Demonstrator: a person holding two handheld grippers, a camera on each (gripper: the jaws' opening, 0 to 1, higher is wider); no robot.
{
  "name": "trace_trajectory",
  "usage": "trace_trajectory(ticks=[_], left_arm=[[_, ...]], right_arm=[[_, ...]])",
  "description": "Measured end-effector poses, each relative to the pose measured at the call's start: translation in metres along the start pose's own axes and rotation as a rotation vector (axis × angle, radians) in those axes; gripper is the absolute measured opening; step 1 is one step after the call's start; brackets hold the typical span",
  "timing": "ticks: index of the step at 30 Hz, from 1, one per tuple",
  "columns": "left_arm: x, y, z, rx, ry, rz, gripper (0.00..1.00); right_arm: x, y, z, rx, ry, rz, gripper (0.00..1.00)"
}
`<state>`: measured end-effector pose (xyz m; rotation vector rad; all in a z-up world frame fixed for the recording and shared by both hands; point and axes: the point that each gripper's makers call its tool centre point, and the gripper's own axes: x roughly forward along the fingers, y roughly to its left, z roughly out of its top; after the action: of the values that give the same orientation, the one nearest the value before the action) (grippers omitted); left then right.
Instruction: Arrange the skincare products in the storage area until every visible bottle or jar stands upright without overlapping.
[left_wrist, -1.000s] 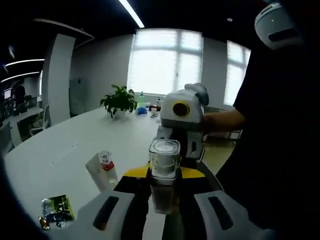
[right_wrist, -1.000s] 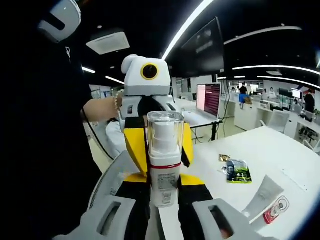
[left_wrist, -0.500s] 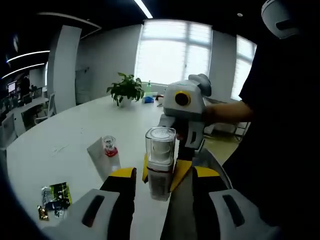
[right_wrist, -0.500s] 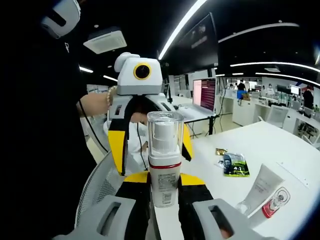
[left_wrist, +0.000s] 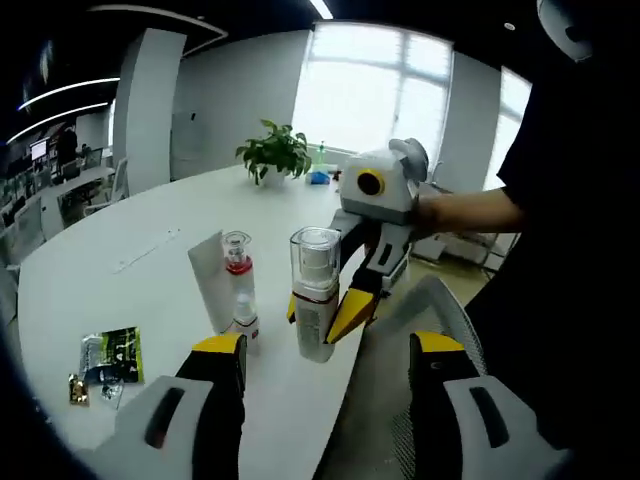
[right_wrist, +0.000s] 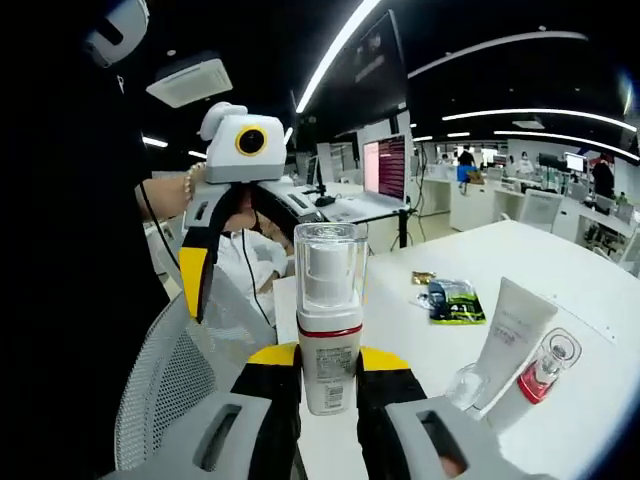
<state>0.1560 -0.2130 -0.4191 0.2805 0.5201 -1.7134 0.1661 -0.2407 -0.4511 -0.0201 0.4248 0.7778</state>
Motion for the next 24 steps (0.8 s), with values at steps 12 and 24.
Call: trace_trajectory(ticks=[12,24], left_arm=[[-0.003,0.024,-0.021,-0.063,0.055,0.070,0.76],[-0.007,0.048,-0.034,-0.108,0.078,0.133,0.90]], right_arm=[[-0.006,-0.037,-0.032,0.030,0.014,-0.081,0.11],[-0.016,-0.073,-0.067,0.036,0.048,-0.151,0.11]])
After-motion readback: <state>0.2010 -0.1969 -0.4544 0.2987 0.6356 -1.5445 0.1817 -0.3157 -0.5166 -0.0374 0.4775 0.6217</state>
